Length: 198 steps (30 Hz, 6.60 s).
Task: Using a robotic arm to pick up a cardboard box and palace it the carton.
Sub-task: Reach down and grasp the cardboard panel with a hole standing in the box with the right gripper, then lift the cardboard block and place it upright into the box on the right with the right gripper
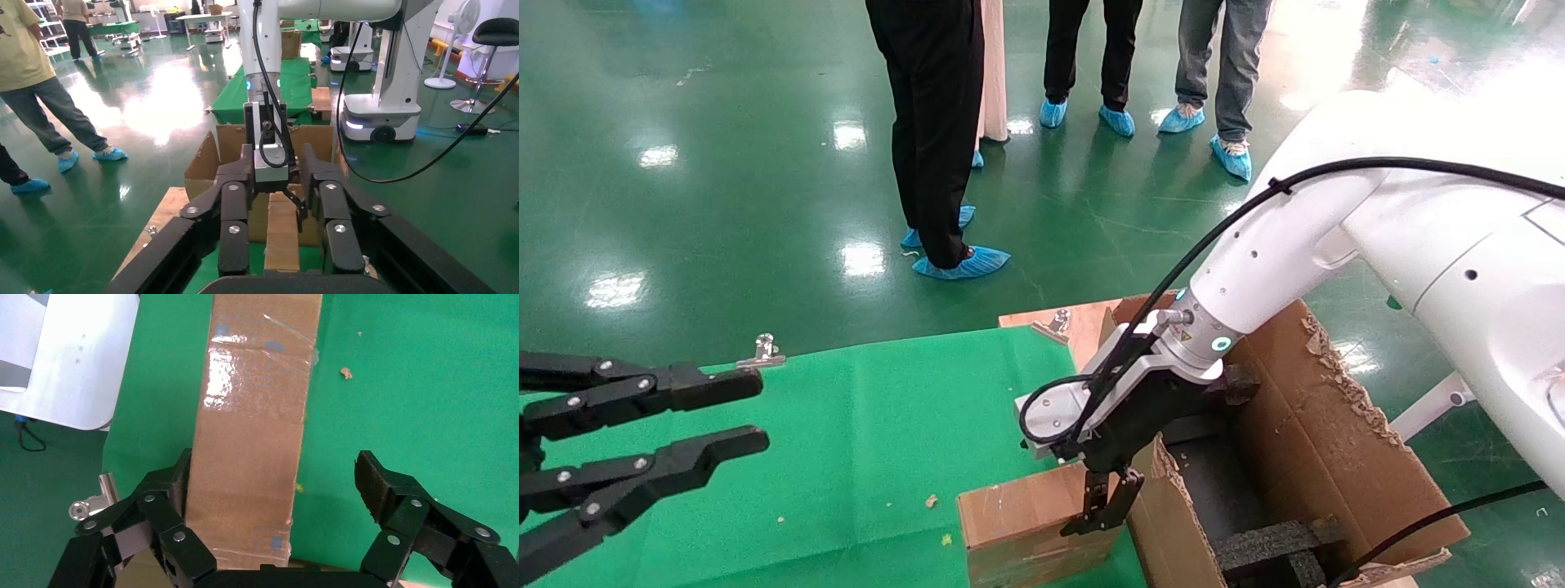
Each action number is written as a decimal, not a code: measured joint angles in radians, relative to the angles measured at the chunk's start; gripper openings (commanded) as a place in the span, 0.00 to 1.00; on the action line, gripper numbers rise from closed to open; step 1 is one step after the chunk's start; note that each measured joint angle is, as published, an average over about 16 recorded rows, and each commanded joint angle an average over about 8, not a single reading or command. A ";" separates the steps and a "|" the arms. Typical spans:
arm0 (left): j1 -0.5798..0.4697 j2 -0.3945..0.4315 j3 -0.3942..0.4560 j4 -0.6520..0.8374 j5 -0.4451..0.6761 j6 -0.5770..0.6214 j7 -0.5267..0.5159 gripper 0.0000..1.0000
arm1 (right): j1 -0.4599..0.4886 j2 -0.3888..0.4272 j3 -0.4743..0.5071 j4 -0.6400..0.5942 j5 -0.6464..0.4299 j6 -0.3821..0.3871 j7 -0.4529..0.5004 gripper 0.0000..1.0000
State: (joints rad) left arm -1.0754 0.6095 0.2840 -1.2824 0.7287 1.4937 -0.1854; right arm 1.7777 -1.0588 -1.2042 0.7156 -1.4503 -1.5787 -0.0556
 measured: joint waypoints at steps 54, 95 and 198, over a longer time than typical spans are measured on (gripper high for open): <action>-0.001 0.000 0.001 0.001 -0.001 0.000 0.001 1.00 | 0.236 0.061 -0.035 -0.113 0.142 -0.010 -0.042 0.00; -0.001 -0.001 0.004 0.001 -0.003 -0.001 0.002 1.00 | 0.561 0.349 -0.468 -0.333 0.208 -0.009 -0.113 0.00; -0.003 -0.003 0.010 0.002 -0.006 -0.003 0.005 1.00 | 0.154 0.509 -0.729 0.346 -0.237 0.791 1.690 0.00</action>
State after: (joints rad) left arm -1.0782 0.6062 0.2938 -1.2802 0.7226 1.4905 -0.1802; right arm 1.9317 -0.5500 -1.9328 1.0620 -1.6869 -0.7873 1.6343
